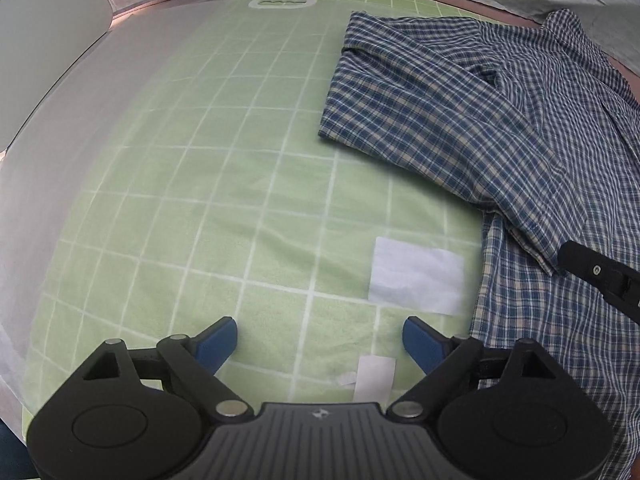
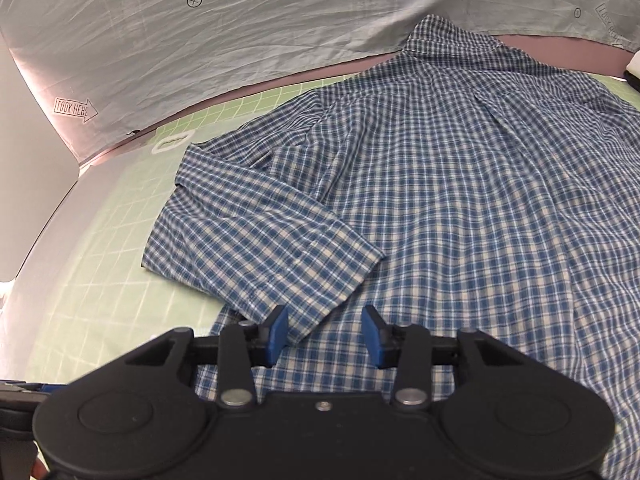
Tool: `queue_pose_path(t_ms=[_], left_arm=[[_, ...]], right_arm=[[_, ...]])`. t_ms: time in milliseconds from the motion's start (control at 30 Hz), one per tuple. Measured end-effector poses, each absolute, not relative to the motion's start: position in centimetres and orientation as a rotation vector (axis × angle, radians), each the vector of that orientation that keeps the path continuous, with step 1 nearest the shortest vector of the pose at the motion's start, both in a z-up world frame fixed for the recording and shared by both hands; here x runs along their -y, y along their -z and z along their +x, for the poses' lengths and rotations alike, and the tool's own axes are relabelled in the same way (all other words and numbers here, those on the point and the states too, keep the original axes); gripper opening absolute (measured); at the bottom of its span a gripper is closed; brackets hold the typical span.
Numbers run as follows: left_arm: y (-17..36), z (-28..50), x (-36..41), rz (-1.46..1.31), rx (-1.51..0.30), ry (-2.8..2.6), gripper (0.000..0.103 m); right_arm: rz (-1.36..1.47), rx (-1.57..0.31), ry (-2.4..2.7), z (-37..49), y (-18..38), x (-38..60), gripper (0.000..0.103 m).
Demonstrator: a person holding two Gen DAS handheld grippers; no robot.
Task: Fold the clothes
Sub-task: 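Grasp the folded sleeve edge with the right gripper and lift it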
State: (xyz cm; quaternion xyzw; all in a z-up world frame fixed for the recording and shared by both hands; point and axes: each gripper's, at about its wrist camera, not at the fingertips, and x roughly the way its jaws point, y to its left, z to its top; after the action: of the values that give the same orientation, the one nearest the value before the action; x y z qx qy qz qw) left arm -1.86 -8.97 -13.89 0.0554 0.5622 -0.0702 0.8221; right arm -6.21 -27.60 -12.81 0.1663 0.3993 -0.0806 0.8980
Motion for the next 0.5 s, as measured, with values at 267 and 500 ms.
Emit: queue_pose_path(t_ms=[267,500], left_arm=[[14.3,-1.5,8.6,0.113,-1.205,0.143,0.103],[14.2,-1.7,8.6,0.115,-1.193,0.153,0.103]], right_arm=[[0.317,-0.841,0.141,-5.6,13.2,26.8,0.055],[0.262,-0.837,0.113,-5.4,13.3,26.4,0.012]])
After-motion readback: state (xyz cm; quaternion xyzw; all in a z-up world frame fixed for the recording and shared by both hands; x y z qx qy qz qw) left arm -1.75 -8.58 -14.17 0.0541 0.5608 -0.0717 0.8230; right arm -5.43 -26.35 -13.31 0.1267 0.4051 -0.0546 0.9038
